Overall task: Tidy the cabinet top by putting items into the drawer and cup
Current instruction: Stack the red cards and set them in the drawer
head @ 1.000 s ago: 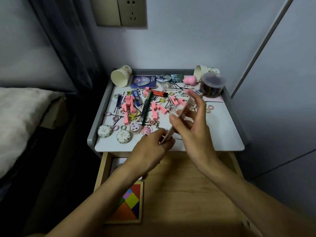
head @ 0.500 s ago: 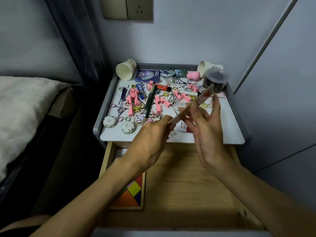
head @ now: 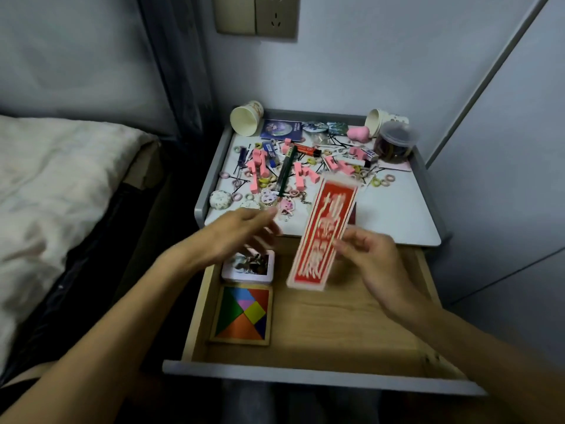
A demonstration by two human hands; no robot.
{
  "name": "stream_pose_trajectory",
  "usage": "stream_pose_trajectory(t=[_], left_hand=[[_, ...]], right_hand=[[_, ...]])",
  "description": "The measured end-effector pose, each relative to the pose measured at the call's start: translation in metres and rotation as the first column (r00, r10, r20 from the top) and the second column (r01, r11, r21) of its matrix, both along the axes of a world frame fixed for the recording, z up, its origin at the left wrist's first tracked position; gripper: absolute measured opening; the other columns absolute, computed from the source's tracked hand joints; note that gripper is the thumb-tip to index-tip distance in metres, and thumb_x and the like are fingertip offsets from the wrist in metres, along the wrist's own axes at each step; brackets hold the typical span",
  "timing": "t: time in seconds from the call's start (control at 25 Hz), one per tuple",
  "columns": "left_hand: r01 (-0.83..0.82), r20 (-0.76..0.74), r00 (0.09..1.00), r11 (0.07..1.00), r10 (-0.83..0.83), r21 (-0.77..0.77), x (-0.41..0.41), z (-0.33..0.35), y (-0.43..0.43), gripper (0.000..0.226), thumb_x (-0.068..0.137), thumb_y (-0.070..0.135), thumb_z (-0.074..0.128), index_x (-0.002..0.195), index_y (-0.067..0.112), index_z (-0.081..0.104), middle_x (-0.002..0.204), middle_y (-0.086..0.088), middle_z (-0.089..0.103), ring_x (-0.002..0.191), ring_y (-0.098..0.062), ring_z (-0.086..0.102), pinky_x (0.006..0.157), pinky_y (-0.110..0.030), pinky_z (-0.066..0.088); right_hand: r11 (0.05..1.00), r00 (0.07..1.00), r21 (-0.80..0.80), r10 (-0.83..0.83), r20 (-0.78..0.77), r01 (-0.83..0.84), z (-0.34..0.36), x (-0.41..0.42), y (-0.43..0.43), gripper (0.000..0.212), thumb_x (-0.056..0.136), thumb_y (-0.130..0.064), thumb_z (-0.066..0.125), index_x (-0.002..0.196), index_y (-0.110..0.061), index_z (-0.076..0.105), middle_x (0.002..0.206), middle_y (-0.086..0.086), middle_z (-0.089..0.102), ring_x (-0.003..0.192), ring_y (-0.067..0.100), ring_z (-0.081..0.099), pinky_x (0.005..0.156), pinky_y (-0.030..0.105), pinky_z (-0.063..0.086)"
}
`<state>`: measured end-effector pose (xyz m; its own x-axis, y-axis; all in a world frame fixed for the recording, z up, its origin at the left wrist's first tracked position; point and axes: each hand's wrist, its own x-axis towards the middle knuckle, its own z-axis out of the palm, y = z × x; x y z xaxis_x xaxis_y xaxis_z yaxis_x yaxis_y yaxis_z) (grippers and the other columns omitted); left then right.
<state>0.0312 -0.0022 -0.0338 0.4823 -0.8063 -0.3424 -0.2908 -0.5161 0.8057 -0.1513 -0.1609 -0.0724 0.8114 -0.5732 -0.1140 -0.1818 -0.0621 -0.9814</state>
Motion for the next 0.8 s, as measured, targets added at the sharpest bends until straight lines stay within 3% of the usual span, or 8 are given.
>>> stream_pose_trajectory(t=[0.04,0.08,0.12,0.2,0.28,0.36,0.52,0.8], left_hand=[[-0.078,0.267,0.963,0.988,0.039,0.137,0.015,-0.011,0.009,0.047,0.100,0.051,0.036,0.103,0.013,0.063,0.109,-0.008,0.069,0.097,-0.023,0.067,0.082,-0.035,0.052],[-0.162,0.523,0.852,0.938,-0.025,0.308,0.026,-0.021,0.016,0.042,0.102,0.047,0.036,0.104,0.012,0.060,0.116,-0.012,0.065,0.103,-0.030,0.063,0.083,-0.038,0.049],[-0.221,0.629,0.767,0.867,-0.129,0.447,0.031,-0.031,0.020,0.039,0.101,0.043,0.036,0.113,0.014,0.059,0.123,-0.016,0.061,0.109,-0.035,0.060,0.086,-0.040,0.047],[-0.205,0.559,0.796,0.767,-0.231,0.609,0.031,-0.048,0.020,0.042,0.099,0.041,0.037,0.128,0.016,0.054,0.130,-0.016,0.056,0.114,-0.037,0.057,0.090,-0.041,0.046],[-0.174,0.521,0.823,0.774,-0.225,0.609,0.028,-0.059,0.016,0.039,0.099,0.033,0.041,0.130,0.012,0.053,0.130,-0.015,0.057,0.115,-0.036,0.057,0.090,-0.041,0.046],[-0.184,0.601,0.760,0.807,-0.245,0.562,0.025,-0.065,0.012,0.030,0.099,0.019,0.044,0.124,0.006,0.055,0.126,-0.016,0.059,0.112,-0.034,0.059,0.086,-0.039,0.048],[-0.199,0.705,0.639,0.819,-0.307,0.538,0.020,-0.069,0.011,0.025,0.094,0.008,0.050,0.118,0.007,0.058,0.120,-0.013,0.061,0.108,-0.031,0.063,0.077,-0.035,0.050],[-0.188,0.708,0.636,0.827,-0.308,0.529,0.023,-0.071,0.011,0.028,0.093,0.005,0.050,0.120,0.007,0.056,0.124,-0.015,0.057,0.110,-0.031,0.060,0.079,-0.035,0.049]], right_hand=[[0.996,0.992,-0.050,0.065,-0.109,-0.071,-0.008,-0.007,0.007,0.013,0.094,-0.011,0.058,0.099,-0.012,0.070,0.096,-0.005,0.075,0.091,0.003,0.070,0.076,0.014,0.054],[0.989,0.969,-0.055,0.121,-0.217,-0.136,-0.019,-0.012,0.012,0.012,0.093,-0.013,0.059,0.097,-0.014,0.071,0.094,-0.007,0.075,0.090,0.001,0.070,0.075,0.013,0.053],[0.983,0.937,-0.021,0.168,-0.305,-0.183,-0.032,-0.015,0.015,0.012,0.093,-0.014,0.059,0.096,-0.015,0.071,0.093,-0.007,0.075,0.090,0.001,0.070,0.076,0.014,0.052],[0.970,0.865,0.076,0.242,-0.439,-0.233,-0.059,-0.015,0.020,0.011,0.094,-0.014,0.060,0.096,-0.014,0.070,0.094,-0.004,0.074,0.088,0.003,0.070,0.074,0.016,0.053],[0.969,0.810,0.165,0.245,-0.532,-0.185,-0.081,-0.009,0.020,0.010,0.093,-0.013,0.061,0.097,-0.012,0.069,0.097,0.001,0.074,0.088,0.010,0.071,0.071,0.018,0.054],[0.973,0.791,0.209,0.207,-0.576,-0.103,-0.097,0.002,0.017,0.010,0.093,-0.011,0.061,0.100,-0.008,0.068,0.101,0.008,0.073,0.095,0.020,0.070,0.080,0.028,0.057],[0.991,0.775,0.104,0.134,-0.618,-0.088,-0.110,0.031,0.013,0.018,0.093,-0.009,0.061,0.108,-0.001,0.065,0.106,0.012,0.071,0.088,0.017,0.069,0.069,0.021,0.056],[0.986,0.764,-0.115,0.019,-0.645,-0.121,-0.115,0.049,0.024,0.014,0.089,-0.008,0.066,0.101,-0.002,0.063,0.090,0.006,0.067,0.061,0.004,0.062,0.044,0.008,0.045]])
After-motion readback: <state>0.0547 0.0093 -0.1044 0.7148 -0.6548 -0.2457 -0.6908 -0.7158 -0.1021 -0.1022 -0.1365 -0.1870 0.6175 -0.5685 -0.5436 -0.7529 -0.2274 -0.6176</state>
